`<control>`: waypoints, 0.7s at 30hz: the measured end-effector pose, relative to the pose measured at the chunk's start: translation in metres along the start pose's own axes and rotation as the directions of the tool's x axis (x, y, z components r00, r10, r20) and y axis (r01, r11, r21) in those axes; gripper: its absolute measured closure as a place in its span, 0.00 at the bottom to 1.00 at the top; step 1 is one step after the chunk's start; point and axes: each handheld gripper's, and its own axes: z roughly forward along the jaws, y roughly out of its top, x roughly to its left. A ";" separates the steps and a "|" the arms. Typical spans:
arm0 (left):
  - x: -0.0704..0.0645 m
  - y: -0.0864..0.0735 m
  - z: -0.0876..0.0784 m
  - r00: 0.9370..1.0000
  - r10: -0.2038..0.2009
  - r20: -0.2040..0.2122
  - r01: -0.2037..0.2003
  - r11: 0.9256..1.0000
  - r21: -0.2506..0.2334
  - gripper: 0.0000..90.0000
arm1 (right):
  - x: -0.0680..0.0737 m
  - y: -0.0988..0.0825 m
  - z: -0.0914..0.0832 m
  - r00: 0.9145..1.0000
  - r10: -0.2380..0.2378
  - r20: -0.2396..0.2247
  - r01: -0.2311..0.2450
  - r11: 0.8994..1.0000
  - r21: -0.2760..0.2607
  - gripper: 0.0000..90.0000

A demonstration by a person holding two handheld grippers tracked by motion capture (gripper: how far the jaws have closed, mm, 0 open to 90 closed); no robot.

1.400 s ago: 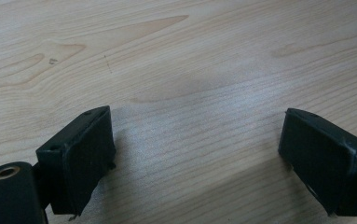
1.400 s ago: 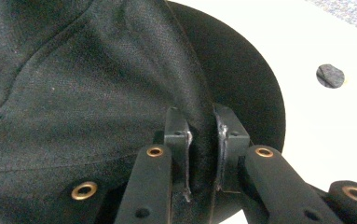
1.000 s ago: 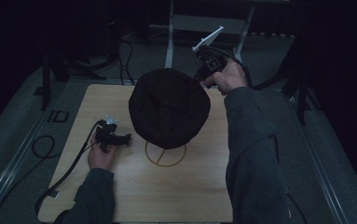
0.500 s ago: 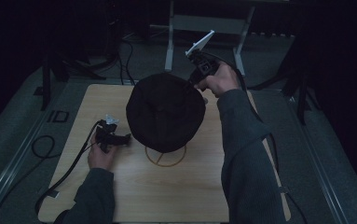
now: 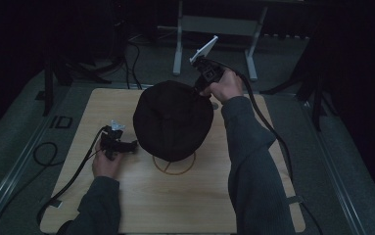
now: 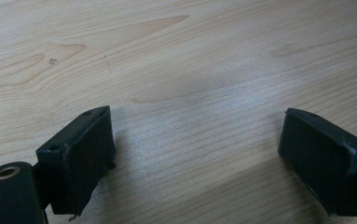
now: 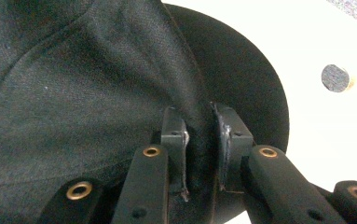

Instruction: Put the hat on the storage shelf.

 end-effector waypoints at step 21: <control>0.000 0.000 0.000 1.000 0.001 0.000 -0.001 1.000 0.003 0.11 | 0.002 0.004 0.011 0.998 -0.015 0.055 0.017 0.999 -0.049 0.74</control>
